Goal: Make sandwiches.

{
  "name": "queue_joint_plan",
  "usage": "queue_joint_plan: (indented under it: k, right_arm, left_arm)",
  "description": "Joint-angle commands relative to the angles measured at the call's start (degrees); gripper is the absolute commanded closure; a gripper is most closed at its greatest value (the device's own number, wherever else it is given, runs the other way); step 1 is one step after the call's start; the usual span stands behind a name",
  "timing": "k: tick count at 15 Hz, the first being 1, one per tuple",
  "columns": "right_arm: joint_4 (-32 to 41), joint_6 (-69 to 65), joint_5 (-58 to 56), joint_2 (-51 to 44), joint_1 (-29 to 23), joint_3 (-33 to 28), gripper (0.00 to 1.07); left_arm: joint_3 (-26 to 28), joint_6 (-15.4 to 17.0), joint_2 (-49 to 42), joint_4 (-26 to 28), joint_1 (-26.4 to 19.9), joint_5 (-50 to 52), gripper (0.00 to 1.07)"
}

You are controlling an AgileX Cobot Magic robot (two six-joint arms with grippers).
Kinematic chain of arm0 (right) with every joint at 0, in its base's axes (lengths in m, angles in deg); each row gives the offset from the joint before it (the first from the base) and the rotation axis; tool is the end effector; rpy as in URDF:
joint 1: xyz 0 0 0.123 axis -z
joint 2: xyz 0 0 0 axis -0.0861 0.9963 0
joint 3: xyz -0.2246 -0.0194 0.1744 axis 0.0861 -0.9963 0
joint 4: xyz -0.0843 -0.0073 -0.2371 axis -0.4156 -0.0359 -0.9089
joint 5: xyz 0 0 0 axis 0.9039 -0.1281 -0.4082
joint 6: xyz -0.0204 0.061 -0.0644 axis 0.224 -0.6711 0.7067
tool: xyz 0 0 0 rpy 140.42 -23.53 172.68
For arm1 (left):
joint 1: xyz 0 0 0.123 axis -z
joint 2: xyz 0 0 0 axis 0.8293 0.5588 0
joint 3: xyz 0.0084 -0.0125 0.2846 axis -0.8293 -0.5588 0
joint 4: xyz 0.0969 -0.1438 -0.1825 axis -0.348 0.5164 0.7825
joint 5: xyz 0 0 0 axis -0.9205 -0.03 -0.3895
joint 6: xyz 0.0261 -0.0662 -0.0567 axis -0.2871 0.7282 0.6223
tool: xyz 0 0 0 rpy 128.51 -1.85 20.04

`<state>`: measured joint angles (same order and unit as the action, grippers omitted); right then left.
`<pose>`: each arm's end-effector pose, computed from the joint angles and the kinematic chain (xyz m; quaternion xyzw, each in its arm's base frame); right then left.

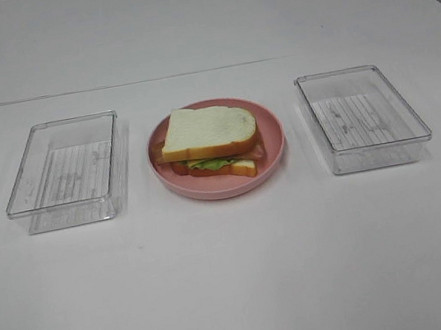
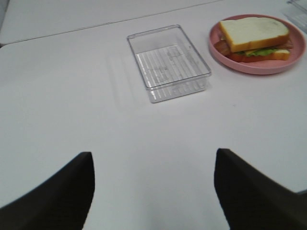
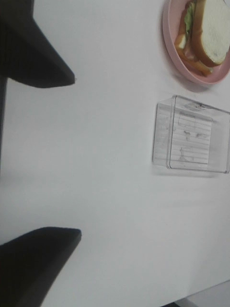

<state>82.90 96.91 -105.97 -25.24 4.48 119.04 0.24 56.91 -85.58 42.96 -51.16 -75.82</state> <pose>0.0061 0.0066 0.2801 -0.0631 0.8703 0.0103 0.4884 -0.0067 -0.0053 0.2800 0.0788 0.8430 -0.0335 0.5311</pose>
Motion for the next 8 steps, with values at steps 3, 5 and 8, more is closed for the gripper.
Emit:
queue_joint_plan:
  k: [3, 5, 8]
  right_arm:
    - [0.6, 0.3, 0.3, -5.8, 1.2, -0.3, 0.31]
    - [0.7, 0.3, 0.3, -5.9, 1.1, -0.3, 0.31]
    - [0.7, 0.3, 0.4, -5.9, 1.1, -0.3, 0.31]
  left_arm:
    - [-0.3, -0.2, -1.3, 0.6, -6.6, 0.6, 0.39]
    - [-0.3, -0.2, -1.3, 0.6, -6.6, 0.6, 0.39]
    - [-0.3, -0.2, -1.1, 0.6, -6.6, 0.6, 0.39]
